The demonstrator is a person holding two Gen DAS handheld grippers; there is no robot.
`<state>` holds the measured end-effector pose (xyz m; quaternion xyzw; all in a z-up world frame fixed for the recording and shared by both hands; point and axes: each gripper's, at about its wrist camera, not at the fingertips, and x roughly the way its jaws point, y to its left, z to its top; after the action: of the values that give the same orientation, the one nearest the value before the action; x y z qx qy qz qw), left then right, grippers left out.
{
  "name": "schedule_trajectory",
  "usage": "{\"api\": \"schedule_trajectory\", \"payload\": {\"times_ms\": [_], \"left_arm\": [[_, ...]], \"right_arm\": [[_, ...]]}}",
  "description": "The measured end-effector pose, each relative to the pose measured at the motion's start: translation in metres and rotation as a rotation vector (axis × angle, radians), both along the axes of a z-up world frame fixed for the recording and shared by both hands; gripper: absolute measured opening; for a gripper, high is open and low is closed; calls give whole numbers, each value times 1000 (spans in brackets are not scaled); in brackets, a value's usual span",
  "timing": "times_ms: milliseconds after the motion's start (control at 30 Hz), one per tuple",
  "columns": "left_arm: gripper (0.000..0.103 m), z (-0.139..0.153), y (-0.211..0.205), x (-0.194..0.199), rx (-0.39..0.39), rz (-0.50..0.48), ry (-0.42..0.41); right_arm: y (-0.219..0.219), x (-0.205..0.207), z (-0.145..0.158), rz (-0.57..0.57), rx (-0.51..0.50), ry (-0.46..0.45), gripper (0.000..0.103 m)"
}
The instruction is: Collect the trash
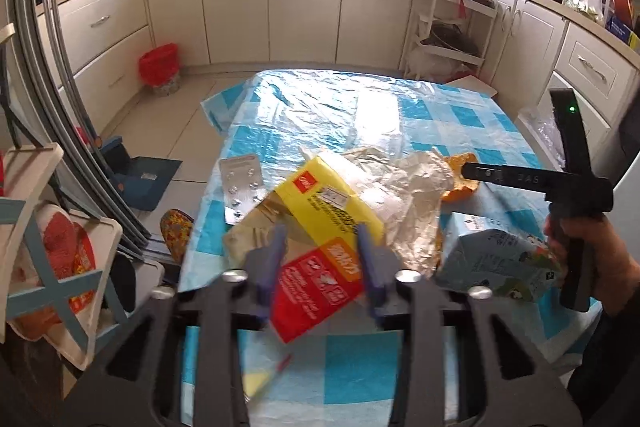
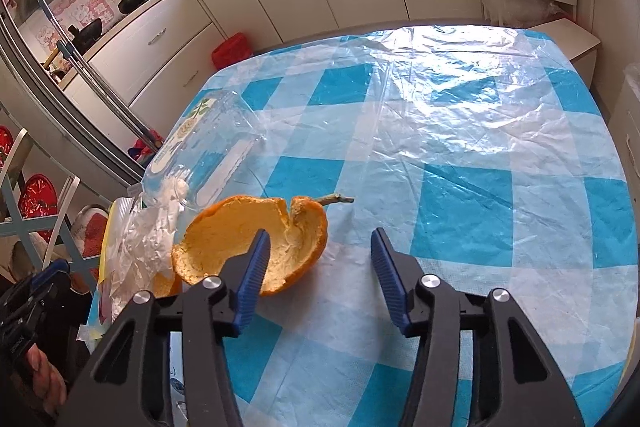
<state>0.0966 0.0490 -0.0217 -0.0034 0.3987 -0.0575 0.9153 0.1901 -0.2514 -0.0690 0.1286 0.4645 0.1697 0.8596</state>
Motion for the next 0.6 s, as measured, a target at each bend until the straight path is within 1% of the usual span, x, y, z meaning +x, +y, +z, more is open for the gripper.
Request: {"api": "schedule_trajectory", "payload": {"times_ms": [33, 67, 100, 167, 233, 300, 367, 433, 500, 533, 567, 600], "left_arm": [[75, 0, 9, 4, -4, -11, 5], [77, -2, 16, 8, -15, -21, 18], [78, -5, 24, 13, -27, -29, 42], [81, -16, 44, 23, -71, -35, 88], [82, -26, 58, 30, -81, -28, 97], [83, -34, 65, 38, -83, -57, 102], [84, -39, 61, 45, -72, -110, 104], [85, -42, 51, 52, -11, -169, 91], [86, -44, 42, 59, 22, -222, 84], [86, -45, 38, 63, 28, -238, 86], [86, -47, 36, 68, 26, -262, 94], [86, -49, 33, 70, 21, -279, 102]], "right_arm": [[-1, 0, 0, -1, 1, 2, 48], [-3, 0, 0, -3, 6, 5, 45], [-3, 1, 0, -4, 11, 8, 42], [-4, 1, 0, -6, 22, 13, 41], [-4, 2, -1, -7, 32, 15, 41], [-4, 2, -1, -5, 36, 13, 41], [-4, 2, -1, -3, 38, 11, 41], [-4, 3, -1, -1, 43, 14, 39], [-5, 3, -2, 0, 49, 18, 34], [-5, 4, -2, 3, 50, 20, 33], [-5, 4, -3, 8, 54, 25, 28], [-5, 4, -3, 11, 55, 27, 25]]}}
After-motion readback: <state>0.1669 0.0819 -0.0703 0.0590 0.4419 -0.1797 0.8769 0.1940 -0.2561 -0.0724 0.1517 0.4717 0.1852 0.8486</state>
